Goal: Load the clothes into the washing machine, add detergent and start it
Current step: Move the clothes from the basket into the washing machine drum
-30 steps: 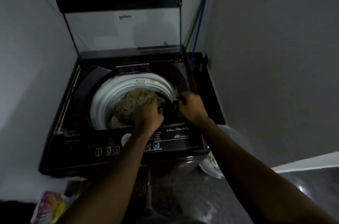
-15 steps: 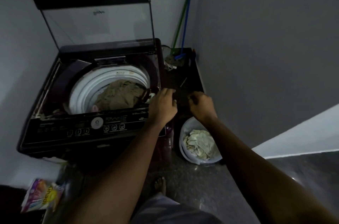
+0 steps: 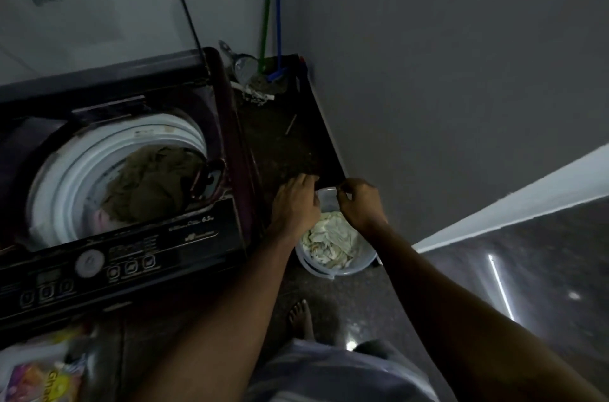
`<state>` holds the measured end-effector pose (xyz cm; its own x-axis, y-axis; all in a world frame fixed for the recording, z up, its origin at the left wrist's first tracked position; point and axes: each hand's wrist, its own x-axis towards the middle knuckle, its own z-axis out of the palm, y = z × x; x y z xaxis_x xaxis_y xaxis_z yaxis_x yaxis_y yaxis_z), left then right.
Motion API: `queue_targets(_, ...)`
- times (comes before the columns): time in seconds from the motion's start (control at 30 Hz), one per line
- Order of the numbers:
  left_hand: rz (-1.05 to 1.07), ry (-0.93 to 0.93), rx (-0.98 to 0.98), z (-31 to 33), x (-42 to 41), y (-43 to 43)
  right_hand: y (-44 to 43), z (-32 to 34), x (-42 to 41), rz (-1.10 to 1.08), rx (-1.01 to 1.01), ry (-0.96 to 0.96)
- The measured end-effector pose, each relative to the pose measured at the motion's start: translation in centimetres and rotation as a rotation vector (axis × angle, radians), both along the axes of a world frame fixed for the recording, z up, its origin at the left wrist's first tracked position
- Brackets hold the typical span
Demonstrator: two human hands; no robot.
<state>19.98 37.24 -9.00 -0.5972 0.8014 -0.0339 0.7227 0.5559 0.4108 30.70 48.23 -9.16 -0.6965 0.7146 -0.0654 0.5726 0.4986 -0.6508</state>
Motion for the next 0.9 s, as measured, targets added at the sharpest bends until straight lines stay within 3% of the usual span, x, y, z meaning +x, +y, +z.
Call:
queue_targets(0.57,0.177,-0.151,-0.078,-8.0,6.3,4.8,7.9,-7.3,4.6,0.190,-0.089,-0.195)
queue_targets(0.9,0.131,-0.238,-0.086,-26.2,7.2,6.4,9.3,-25.4,6.6,0.113,-0.150,-0.333)
